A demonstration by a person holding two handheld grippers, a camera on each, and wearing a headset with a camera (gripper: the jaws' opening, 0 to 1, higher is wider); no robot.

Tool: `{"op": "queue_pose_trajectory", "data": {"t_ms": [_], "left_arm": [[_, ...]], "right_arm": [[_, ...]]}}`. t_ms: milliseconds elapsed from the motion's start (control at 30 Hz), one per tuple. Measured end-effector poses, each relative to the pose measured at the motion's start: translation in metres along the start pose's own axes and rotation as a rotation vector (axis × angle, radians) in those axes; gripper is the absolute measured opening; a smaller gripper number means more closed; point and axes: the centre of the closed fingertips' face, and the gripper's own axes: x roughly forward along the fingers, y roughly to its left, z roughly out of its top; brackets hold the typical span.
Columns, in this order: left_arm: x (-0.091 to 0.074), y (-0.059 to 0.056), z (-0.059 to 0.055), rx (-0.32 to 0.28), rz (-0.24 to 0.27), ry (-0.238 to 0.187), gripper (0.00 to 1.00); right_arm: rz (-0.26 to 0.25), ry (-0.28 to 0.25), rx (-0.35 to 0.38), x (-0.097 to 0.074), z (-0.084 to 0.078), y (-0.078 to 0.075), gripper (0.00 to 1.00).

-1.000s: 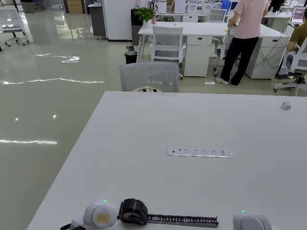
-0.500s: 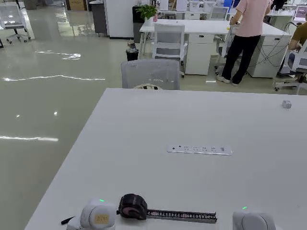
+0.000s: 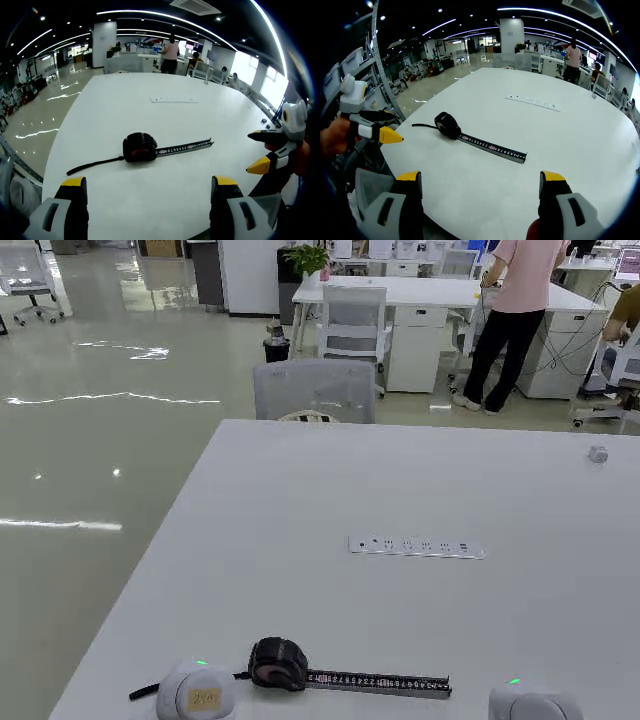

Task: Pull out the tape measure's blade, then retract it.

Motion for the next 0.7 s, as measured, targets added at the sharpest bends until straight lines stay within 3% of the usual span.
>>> {"op": "queue_pose_trajectory", "data": {"t_ms": [167, 700], "left_arm": [[-0.010, -0.002, -0.001, -0.020, 0.007, 0.014, 1.00], [-0.037, -0.013, -0.006, -0.008, 0.015, 0.010, 1.00]], "right_arm": [[-0.006, 0.002, 0.000, -0.009, 0.001, 0.004, 1.00], [-0.026, 0.005, 0.016, -0.028, 0.008, 0.010, 1.00]]}}
